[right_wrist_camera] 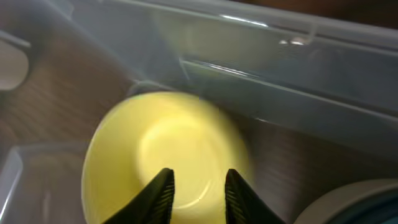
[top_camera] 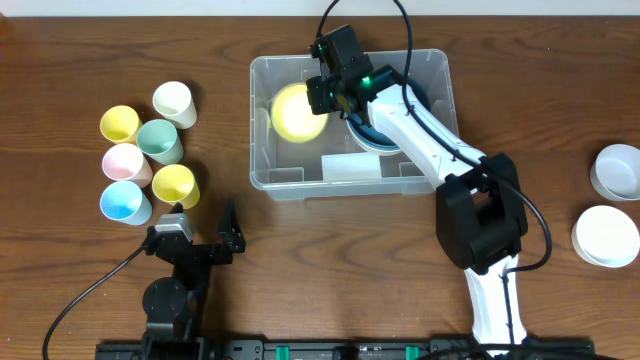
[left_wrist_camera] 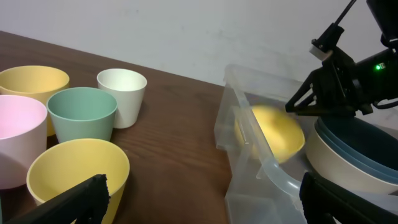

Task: Pack container
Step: 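Lower the yellow plate into the bin's left side and release, then move the right gripper to the white bowl on the right, then grasp the white bowl and carry it toward the bin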

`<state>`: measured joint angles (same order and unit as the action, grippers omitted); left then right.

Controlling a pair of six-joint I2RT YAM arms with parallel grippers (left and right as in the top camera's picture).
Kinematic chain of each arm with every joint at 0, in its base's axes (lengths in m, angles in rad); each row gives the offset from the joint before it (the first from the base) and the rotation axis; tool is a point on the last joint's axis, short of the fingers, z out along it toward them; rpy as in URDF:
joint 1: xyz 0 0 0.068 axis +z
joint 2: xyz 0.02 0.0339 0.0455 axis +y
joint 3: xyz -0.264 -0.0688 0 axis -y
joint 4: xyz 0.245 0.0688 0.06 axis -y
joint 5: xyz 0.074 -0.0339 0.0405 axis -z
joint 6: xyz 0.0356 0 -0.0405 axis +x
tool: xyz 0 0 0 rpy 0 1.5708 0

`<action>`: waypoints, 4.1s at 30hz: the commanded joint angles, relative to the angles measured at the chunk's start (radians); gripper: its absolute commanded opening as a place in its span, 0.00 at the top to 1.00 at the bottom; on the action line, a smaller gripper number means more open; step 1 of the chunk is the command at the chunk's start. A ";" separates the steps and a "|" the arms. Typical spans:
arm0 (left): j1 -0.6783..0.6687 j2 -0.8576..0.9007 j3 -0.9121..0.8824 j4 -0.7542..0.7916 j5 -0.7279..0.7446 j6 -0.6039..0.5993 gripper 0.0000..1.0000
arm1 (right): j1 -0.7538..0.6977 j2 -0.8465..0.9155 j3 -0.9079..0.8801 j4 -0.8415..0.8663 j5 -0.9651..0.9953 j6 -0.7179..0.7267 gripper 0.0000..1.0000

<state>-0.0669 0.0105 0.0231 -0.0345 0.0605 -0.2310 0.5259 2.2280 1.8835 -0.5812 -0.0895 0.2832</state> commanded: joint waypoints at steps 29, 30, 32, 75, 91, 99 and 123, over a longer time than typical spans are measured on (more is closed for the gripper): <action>0.003 -0.005 -0.019 -0.032 0.000 0.012 0.02 | -0.098 -0.282 0.418 -0.783 -0.008 -0.084 0.57; 0.003 -0.005 -0.019 -0.032 0.000 0.012 0.02 | -0.137 -0.307 0.418 -0.821 0.012 -0.067 0.55; 0.003 -0.005 -0.019 -0.032 0.000 0.012 0.02 | -0.223 -0.348 0.418 -0.888 0.030 -0.051 0.54; 0.003 -0.005 -0.019 -0.032 0.000 0.012 0.02 | -1.179 -0.352 -0.463 -0.217 -0.076 -0.298 0.57; 0.003 -0.005 -0.019 -0.032 0.000 0.012 0.02 | -1.180 -0.248 -0.463 -0.154 -0.058 -0.397 0.56; 0.003 -0.005 -0.019 -0.032 0.000 0.012 0.02 | -1.179 -0.187 -0.464 -0.113 -0.033 -0.405 0.56; 0.003 -0.005 -0.019 -0.032 0.000 0.012 0.02 | -0.795 -0.166 -0.246 -0.215 -0.042 -0.366 0.99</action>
<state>-0.0673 0.0105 0.0231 -0.0345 0.0605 -0.2310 -0.3378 2.0556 1.5360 -0.7628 -0.0975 -0.0978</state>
